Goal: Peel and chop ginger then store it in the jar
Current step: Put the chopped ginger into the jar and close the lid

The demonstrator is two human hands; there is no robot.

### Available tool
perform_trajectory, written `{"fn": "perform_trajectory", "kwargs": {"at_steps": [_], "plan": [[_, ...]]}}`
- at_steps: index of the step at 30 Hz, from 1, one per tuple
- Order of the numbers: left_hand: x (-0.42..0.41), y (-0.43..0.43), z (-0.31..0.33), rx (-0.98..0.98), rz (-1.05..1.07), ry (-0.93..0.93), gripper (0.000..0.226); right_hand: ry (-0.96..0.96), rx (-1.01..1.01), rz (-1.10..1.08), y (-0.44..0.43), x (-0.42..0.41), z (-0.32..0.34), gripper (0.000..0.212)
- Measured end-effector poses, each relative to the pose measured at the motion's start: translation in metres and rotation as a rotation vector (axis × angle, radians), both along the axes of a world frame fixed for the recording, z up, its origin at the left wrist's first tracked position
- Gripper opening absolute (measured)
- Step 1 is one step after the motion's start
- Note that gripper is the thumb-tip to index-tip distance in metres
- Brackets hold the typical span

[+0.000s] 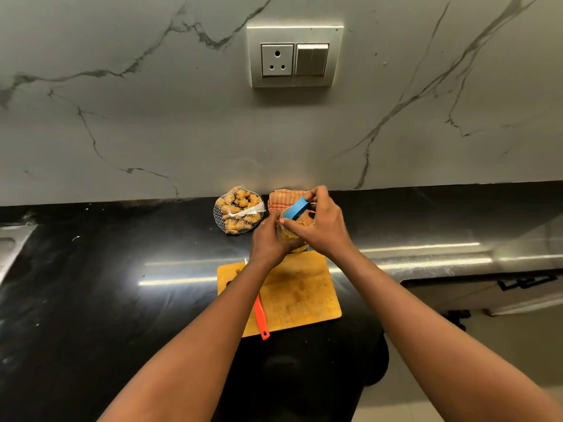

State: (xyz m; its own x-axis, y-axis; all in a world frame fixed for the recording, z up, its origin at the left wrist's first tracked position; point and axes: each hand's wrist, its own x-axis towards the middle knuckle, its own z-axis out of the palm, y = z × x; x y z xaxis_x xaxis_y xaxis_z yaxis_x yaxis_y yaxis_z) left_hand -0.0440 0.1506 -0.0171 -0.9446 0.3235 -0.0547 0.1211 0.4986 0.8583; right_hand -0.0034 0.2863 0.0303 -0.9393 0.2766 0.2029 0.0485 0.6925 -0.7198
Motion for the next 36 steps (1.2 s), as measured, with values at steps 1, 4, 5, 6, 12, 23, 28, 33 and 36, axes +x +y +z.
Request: {"fn": "perform_trajectory", "kwargs": {"at_steps": [1,4,5,6,12,23,28,33,36], "plan": [[0.0,0.0,0.001,0.005,-0.002,-0.001,0.073,-0.003,0.008,-0.001,0.002,0.001,-0.001,0.064],[0.002,0.0,0.003,0.027,0.001,-0.025,0.071,-0.038,0.029,0.016,0.011,0.004,0.0,0.07],[0.002,0.001,0.004,0.034,0.005,-0.039,0.071,-0.053,0.047,0.028,0.015,0.004,0.001,0.073],[0.002,0.001,0.004,0.036,0.01,-0.05,0.071,-0.075,0.076,0.042,0.017,0.005,0.001,0.075],[0.001,0.002,0.006,0.024,0.018,-0.055,0.076,-0.201,0.236,0.092,0.023,0.005,0.002,0.058],[0.002,0.002,0.001,0.044,0.044,-0.083,0.087,-0.394,0.456,0.284,0.015,-0.021,0.033,0.064],[0.001,0.0,0.002,0.064,0.021,-0.099,0.088,-0.512,0.572,0.423,0.012,-0.038,0.046,0.084],[0.002,0.0,0.003,0.077,0.016,-0.116,0.089,-0.56,0.675,0.465,0.005,-0.048,0.047,0.075],[0.002,0.0,0.003,0.075,0.015,-0.118,0.088,-0.531,0.667,0.407,0.005,-0.048,0.045,0.072]]}}
